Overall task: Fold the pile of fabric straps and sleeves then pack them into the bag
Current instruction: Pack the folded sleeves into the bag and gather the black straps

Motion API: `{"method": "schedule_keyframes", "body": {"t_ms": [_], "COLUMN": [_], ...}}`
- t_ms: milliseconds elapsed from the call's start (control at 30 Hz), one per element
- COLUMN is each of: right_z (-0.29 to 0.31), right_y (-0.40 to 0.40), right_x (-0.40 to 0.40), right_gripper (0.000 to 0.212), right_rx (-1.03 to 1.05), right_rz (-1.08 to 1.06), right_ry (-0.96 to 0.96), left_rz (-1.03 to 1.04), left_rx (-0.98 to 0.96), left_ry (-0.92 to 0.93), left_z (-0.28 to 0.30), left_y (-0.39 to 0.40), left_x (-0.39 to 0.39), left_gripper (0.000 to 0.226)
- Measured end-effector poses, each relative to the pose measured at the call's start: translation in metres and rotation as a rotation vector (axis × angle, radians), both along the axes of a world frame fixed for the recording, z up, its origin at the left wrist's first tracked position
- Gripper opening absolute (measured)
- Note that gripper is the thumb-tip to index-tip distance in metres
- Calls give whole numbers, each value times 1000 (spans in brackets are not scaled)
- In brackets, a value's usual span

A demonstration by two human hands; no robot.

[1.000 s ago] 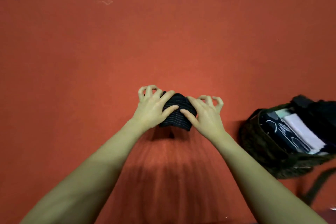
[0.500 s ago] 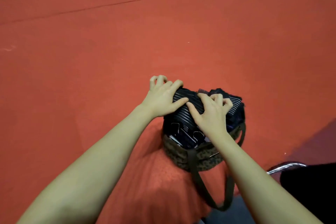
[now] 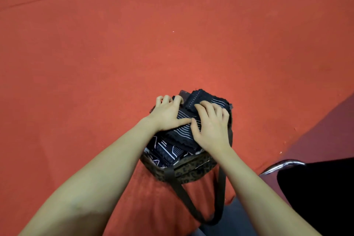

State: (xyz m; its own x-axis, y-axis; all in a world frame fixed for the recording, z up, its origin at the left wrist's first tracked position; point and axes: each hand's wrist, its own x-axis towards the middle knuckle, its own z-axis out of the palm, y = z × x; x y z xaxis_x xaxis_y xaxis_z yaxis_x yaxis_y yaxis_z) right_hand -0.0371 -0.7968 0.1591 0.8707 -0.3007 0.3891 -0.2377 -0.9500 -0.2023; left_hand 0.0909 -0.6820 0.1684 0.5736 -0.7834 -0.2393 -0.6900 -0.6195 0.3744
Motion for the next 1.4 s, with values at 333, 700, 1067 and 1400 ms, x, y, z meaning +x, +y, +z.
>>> {"method": "schedule_keyframes", "body": {"t_ms": [333,700,1067,1400], "right_z": [10,-18,-28,-36], "right_y": [-5,6,0,1], "right_x": [44,21,7,5], "right_gripper": [68,81,73,67], "right_rx": [42,17,38,34], "right_rz": [106,81,81,93], "right_ry": [569,635,474,361], "left_rz": [270,387,299,420], "left_rx": [-293,27,-136,-126], "left_ry": [-12,-103,131,149], "left_z": [-18,-53,-54,-45], "left_y": [44,55,53,16], "left_x": [-6,11,16,31], "left_gripper": [43,41,38,39]}}
